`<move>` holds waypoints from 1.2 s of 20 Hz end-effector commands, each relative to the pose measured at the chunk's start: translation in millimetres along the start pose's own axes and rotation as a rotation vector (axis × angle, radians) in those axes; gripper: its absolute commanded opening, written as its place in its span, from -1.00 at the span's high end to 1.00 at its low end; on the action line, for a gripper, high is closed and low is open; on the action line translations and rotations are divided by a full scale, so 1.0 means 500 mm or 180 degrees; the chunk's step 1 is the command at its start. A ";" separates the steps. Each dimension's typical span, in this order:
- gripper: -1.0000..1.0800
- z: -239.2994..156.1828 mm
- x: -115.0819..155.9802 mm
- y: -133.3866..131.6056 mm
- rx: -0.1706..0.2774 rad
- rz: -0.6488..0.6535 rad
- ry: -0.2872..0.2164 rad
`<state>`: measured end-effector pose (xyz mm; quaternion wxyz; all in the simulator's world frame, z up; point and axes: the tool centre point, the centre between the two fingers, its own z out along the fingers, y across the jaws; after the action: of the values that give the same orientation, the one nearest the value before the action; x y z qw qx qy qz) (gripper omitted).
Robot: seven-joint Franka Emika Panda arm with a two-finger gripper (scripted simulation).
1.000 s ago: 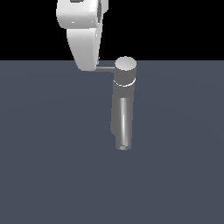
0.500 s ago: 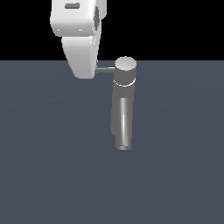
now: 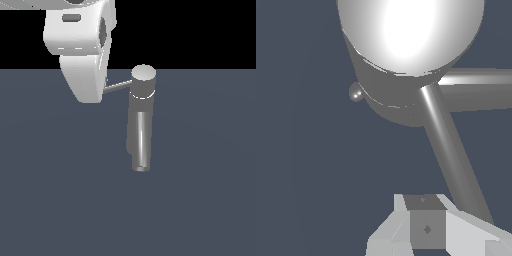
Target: Turn on the faucet by rotating a designated handle.
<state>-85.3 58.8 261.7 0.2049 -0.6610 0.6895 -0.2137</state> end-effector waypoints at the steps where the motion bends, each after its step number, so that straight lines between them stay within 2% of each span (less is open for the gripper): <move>1: 1.00 0.001 0.008 0.026 -0.0025 0.0018 0.0023; 3: 1.00 0.001 0.007 0.033 -0.0025 0.0018 0.0023; 4: 1.00 0.000 -0.005 0.020 -0.0006 -0.0014 -0.0004; 24: 1.00 0.000 0.048 0.084 -0.0016 0.0001 0.0009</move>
<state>-118.0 50.2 240.6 0.2052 -0.6707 0.6806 -0.2117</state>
